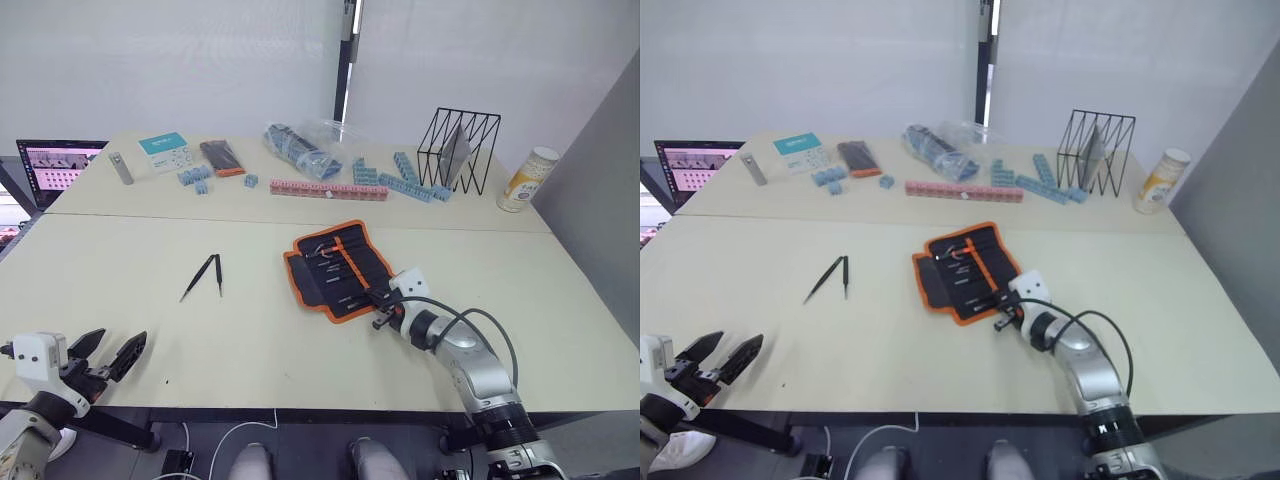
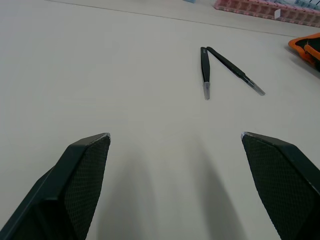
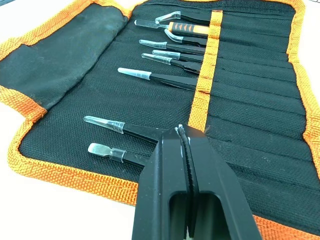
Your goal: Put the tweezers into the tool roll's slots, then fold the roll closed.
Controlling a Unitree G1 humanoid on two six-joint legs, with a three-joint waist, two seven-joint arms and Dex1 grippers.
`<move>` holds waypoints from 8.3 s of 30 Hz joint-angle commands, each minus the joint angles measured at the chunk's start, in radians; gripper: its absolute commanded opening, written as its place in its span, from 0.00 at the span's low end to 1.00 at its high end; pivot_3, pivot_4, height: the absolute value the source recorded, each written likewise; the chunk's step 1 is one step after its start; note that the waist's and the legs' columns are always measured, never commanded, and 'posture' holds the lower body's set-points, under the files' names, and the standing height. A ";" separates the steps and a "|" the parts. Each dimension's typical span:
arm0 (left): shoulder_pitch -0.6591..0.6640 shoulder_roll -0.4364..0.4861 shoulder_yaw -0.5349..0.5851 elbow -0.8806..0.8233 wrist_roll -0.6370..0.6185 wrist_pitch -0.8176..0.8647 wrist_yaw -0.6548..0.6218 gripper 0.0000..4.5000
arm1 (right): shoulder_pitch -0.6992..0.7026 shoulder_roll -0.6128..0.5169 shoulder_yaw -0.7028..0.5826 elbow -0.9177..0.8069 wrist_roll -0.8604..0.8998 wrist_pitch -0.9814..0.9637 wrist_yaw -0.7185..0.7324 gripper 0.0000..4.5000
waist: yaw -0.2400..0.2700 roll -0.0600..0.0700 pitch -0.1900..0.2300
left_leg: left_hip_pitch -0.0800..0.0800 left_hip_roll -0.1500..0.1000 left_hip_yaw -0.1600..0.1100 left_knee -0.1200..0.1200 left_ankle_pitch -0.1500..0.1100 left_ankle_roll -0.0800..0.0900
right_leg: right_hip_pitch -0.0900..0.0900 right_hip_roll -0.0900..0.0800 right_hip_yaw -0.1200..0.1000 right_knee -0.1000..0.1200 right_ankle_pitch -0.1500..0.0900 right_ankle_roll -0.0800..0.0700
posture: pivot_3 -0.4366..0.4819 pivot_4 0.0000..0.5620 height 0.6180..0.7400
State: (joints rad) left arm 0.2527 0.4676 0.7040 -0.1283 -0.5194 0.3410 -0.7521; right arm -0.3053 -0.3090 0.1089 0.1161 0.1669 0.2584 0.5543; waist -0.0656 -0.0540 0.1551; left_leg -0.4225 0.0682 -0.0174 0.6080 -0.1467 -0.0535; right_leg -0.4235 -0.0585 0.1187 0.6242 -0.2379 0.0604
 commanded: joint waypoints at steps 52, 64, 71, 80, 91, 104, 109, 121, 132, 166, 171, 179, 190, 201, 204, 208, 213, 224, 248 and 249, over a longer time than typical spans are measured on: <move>-0.737 0.187 -0.464 0.434 0.276 0.073 0.167 0.01 | 0.061 -0.002 -0.098 -0.085 0.012 -0.031 -0.086 0.00 | 0.024 0.000 0.001 | -0.004 -0.001 0.002 -0.001 0.000 0.000 | 0.000 0.001 0.001 0.004 0.002 0.003 | 0.48 0.27 1.00; -0.892 0.200 -0.625 0.205 0.202 0.282 -0.032 0.01 | 0.065 0.019 -0.112 -0.114 0.027 -0.035 -0.086 0.00 | 0.019 0.001 0.002 | -0.005 -0.001 0.001 -0.002 0.004 0.007 | -0.001 0.002 0.001 0.004 0.003 0.005 | 0.48 0.27 1.00; -0.936 0.178 -0.743 0.114 0.199 0.370 -0.076 0.01 | 0.061 0.019 -0.128 -0.132 0.040 -0.026 -0.085 0.00 | 0.019 0.001 0.003 | -0.007 -0.001 -0.001 -0.002 0.005 0.008 | -0.002 0.003 0.001 0.004 0.003 0.005 | 0.48 0.27 1.00; -0.995 0.080 -0.846 0.038 0.165 0.561 -0.055 0.01 | 0.046 0.013 -0.118 -0.089 0.022 -0.030 -0.079 0.00 | 0.019 0.002 0.003 | -0.008 -0.002 -0.002 -0.001 0.005 0.008 | -0.002 0.003 0.001 0.004 0.003 0.007 | 0.48 0.27 1.00; -1.075 0.029 -0.981 0.070 0.173 0.730 -0.033 0.01 | 0.047 0.004 -0.094 -0.033 -0.016 -0.010 -0.076 0.00 | 0.017 0.004 0.004 | -0.008 -0.002 -0.004 -0.001 0.005 0.008 | -0.001 0.004 0.001 0.004 0.004 0.008 | 0.48 0.27 1.00; -1.112 -0.023 -1.114 0.194 0.284 0.608 -0.025 0.01 | 0.062 0.012 -0.081 -0.050 -0.018 0.001 -0.077 0.00 | 0.018 0.004 0.004 | -0.007 -0.002 -0.005 0.000 0.005 0.008 | 0.000 0.005 0.001 0.004 0.004 0.008 | 0.48 0.27 1.00; -1.150 -0.074 -1.120 0.295 0.327 0.537 -0.027 0.01 | 0.070 0.016 -0.074 -0.065 -0.018 0.007 -0.081 0.00 | 0.017 0.004 0.004 | -0.007 -0.003 -0.005 0.000 0.005 0.008 | 0.000 0.005 0.001 0.004 0.004 0.008 | 0.48 0.27 1.00; -1.187 -0.147 -1.155 0.430 0.411 0.425 -0.093 0.01 | 0.090 0.020 -0.068 -0.097 -0.021 0.021 -0.098 0.00 | 0.018 0.004 0.004 | -0.008 -0.003 -0.005 0.000 0.005 0.008 | 0.000 0.005 0.002 0.005 0.004 0.009 | 0.48 0.27 1.00; -1.222 -0.204 -1.131 0.557 0.472 0.302 -0.070 0.01 | 0.084 0.022 -0.061 -0.090 -0.022 0.024 -0.106 0.00 | 0.020 0.004 0.004 | -0.008 -0.003 -0.006 0.001 0.005 0.008 | 0.001 0.005 0.002 0.005 0.004 0.009 | 0.48 0.27 1.00; -1.360 -0.417 -0.964 1.243 0.598 -0.327 0.007 0.26 | 0.083 0.044 -0.042 -0.079 -0.041 0.035 -0.145 0.00 | 0.019 0.004 0.004 | -0.008 -0.008 -0.009 0.003 0.005 0.009 | 0.002 0.004 0.004 0.005 0.007 0.015 | 0.48 0.27 1.00; -1.307 -0.336 -0.913 1.118 0.552 -0.275 -0.100 0.63 | 0.063 0.037 -0.046 -0.081 -0.035 0.039 -0.138 0.00 | 0.004 0.004 0.004 | -0.007 -0.008 -0.009 0.002 0.005 0.009 | 0.001 0.005 0.004 0.006 0.008 0.015 | 0.48 0.27 1.00; -1.107 -0.198 -0.803 0.674 0.387 -0.004 -0.238 0.99 | 0.018 0.014 -0.082 -0.172 0.017 0.085 -0.105 0.00 | -0.001 0.005 0.004 | -0.009 -0.008 -0.010 0.000 0.005 0.009 | 0.001 0.004 0.004 0.006 0.007 0.016 | 0.48 0.27 1.00; -0.762 0.059 -0.582 0.285 0.260 0.087 -0.189 0.99 | -0.031 -0.014 -0.063 -0.082 -0.004 0.082 -0.073 0.00 | -0.008 0.007 0.004 | -0.007 -0.007 -0.009 -0.002 0.005 0.009 | 0.000 0.005 0.004 0.007 0.006 0.015 | 0.48 0.27 1.00; -0.315 0.131 -0.210 0.112 0.087 0.017 -0.107 0.99 | -0.054 -0.005 -0.043 0.043 -0.014 0.023 -0.029 0.00 | -0.005 0.007 0.004 | -0.006 -0.005 -0.008 -0.001 0.005 0.009 | 0.001 0.004 0.002 0.006 0.003 0.006 | 0.48 0.27 1.00; -0.215 0.092 -0.148 0.069 0.093 -0.039 -0.029 0.99 | -0.055 -0.008 -0.045 0.060 -0.014 0.011 -0.016 0.00 | -0.003 0.007 0.004 | -0.004 -0.003 -0.007 -0.001 0.005 0.009 | 0.001 0.004 0.002 0.006 0.003 0.005 | 0.48 0.27 1.00; -0.076 0.011 -0.083 -0.006 0.084 -0.121 0.035 0.99 | -0.061 -0.012 -0.047 0.078 -0.012 0.003 -0.002 0.00 | -0.001 0.007 0.004 | -0.002 -0.003 -0.006 -0.001 0.004 0.006 | 0.002 0.004 0.001 0.005 0.002 0.003 | 0.48 0.27 1.00; 0.027 -0.073 -0.031 -0.046 0.066 -0.187 0.113 0.99 | -0.068 -0.015 -0.046 0.097 -0.013 -0.002 0.016 0.00 | -0.003 0.005 0.003 | -0.002 -0.001 -0.003 0.000 0.001 0.001 | 0.002 0.003 0.002 0.004 0.002 0.002 | 0.48 0.27 1.00; 0.072 -0.091 -0.061 -0.060 0.067 -0.227 0.161 0.99 | -0.086 -0.016 -0.042 0.123 -0.016 -0.010 0.039 0.00 | -0.006 0.004 0.003 | -0.001 -0.001 -0.002 0.000 0.000 0.000 | 0.001 0.003 0.002 0.002 0.001 0.001 | 0.48 0.27 1.00; -0.428 -0.240 -0.520 -0.186 0.340 0.354 0.812 0.99 | -0.052 -0.017 -0.052 0.066 -0.011 0.012 0.020 0.00 | -0.003 0.003 0.002 | -0.002 -0.003 -0.004 0.001 0.002 0.003 | 0.003 0.005 0.003 0.005 0.004 0.005 | 0.48 0.27 1.00; -0.446 -0.254 -0.530 -0.182 0.346 0.383 0.828 0.99 | -0.051 -0.017 -0.052 0.065 -0.011 0.013 0.019 0.00 | -0.004 0.003 0.002 | -0.002 -0.003 -0.005 0.001 0.002 0.003 | 0.003 0.005 0.003 0.005 0.004 0.005 | 0.48 0.27 1.00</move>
State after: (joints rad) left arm -0.1677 0.2187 0.1894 -0.2919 -0.1994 0.6868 0.0399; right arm -0.3686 -0.3226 0.0622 0.1891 0.1606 0.2549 0.5784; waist -0.0691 -0.0511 0.1573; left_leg -0.4242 0.0647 -0.0222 0.6088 -0.1447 -0.0503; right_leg -0.4208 -0.0534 0.1221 0.6292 -0.2341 0.0660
